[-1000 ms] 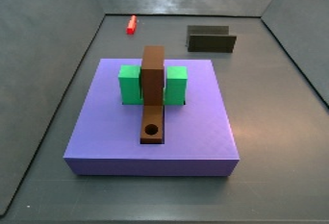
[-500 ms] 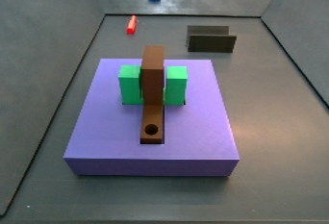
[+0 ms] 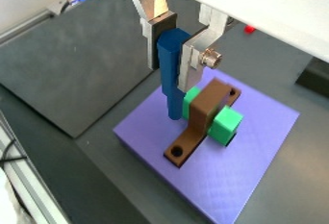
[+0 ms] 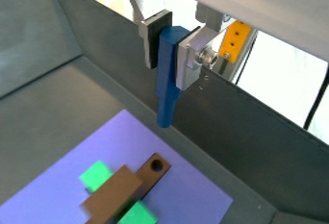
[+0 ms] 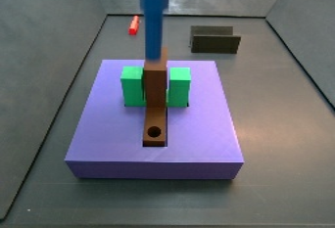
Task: Pick up the blue object. Move up. Place the blue object on the fixture. Regrasp the blue object. Move to above the board. Insert the blue object.
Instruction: Insert the blue object.
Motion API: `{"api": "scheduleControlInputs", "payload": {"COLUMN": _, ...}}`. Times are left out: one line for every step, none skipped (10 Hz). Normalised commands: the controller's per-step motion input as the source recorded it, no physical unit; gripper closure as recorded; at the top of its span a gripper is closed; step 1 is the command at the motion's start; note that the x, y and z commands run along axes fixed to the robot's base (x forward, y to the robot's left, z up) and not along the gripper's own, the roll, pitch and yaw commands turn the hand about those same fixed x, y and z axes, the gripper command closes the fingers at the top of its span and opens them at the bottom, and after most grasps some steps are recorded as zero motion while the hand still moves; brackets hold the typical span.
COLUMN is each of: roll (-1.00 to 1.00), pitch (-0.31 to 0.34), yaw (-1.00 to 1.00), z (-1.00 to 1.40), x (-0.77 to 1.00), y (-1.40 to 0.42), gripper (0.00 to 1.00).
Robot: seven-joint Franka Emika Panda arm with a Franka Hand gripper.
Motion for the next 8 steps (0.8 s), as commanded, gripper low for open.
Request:
{"api": "scheduleControlInputs", "payload": {"roll": -0.10, "pitch": 0.000, "yaw": 0.00, "z": -0.95, "x": 0.02, "y": 0.43, "gripper": 1.00}}
{"api": "scheduleControlInputs", "payload": {"roll": 0.17, "pitch": -0.083, "yaw": 0.00, "z": -0.90, "x": 0.00, "y": 0.42, "gripper": 1.00}}
{"api": "scheduleControlInputs", "payload": {"roll": 0.14, "pitch": -0.099, "yaw": 0.13, "z": -0.67, "x": 0.00, "y": 0.12, "gripper": 1.00}}
{"api": "scheduleControlInputs", "payload": {"roll": 0.06, "pitch": -0.066, "yaw": 0.21, "z": -0.37, "x": 0.00, "y": -0.24, "gripper": 1.00}}
{"api": "scheduleControlInputs", "payload": {"roll": 0.00, "pitch": -0.053, "yaw": 0.15, "z": -0.36, "x": -0.02, "y": -0.35, "gripper": 1.00}}
{"api": "scheduleControlInputs", "payload": {"roll": -0.01, "pitch": -0.104, "yaw": 0.06, "z": -0.45, "x": -0.04, "y": -0.22, "gripper": 1.00}}
{"api": "scheduleControlInputs", "payload": {"roll": 0.00, "pitch": -0.073, "yaw": 0.00, "z": -0.31, "x": 0.00, "y": -0.15, "gripper": 1.00}}
{"api": "scheduleControlInputs", "payload": {"roll": 0.06, "pitch": -0.063, "yaw": 0.09, "z": -0.29, "x": 0.00, "y": -0.06, "gripper": 1.00}}
